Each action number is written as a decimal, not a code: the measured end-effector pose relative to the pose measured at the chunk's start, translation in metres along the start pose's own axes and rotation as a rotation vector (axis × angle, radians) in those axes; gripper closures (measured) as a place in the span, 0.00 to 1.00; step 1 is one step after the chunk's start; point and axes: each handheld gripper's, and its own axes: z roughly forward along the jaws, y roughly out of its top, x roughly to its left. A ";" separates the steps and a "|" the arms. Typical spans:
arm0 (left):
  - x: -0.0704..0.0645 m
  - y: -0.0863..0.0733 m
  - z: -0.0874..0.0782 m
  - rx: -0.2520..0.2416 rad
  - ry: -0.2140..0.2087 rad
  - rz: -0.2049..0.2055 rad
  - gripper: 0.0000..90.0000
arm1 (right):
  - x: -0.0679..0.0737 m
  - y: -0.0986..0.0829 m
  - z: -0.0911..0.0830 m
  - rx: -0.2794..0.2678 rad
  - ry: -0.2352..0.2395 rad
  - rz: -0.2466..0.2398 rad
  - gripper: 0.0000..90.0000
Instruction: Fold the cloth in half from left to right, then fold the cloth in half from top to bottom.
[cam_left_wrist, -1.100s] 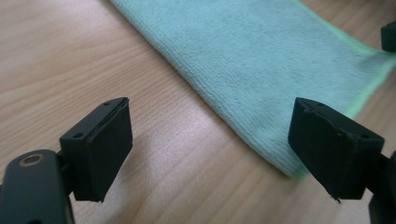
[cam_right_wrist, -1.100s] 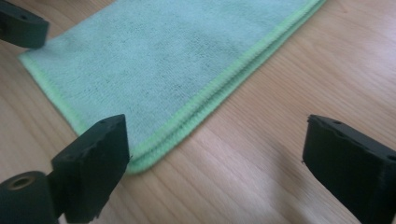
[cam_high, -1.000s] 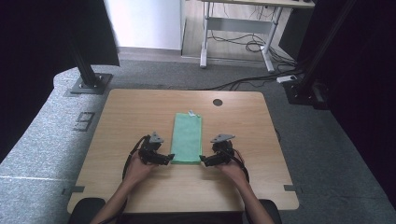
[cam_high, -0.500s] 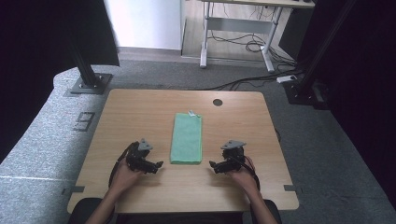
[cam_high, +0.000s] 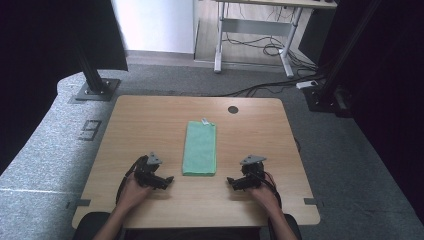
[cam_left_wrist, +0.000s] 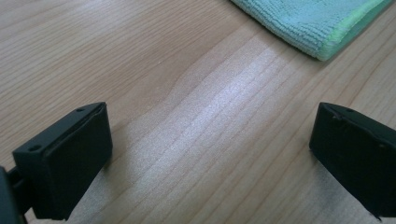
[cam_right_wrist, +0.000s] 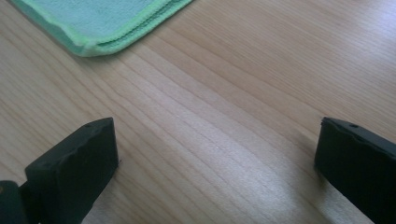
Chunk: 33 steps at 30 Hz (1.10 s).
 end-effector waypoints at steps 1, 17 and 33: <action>0.000 0.000 0.000 0.001 0.000 0.002 0.00 | 0.000 0.000 0.000 0.000 0.000 0.000 0.00; 0.000 0.000 0.000 0.004 -0.004 0.001 0.00 | 0.000 -0.001 0.000 -0.001 -0.016 -0.008 0.00; 0.005 0.010 0.003 0.009 0.010 -0.016 0.00 | 0.001 0.002 0.002 0.010 -0.018 -0.007 0.00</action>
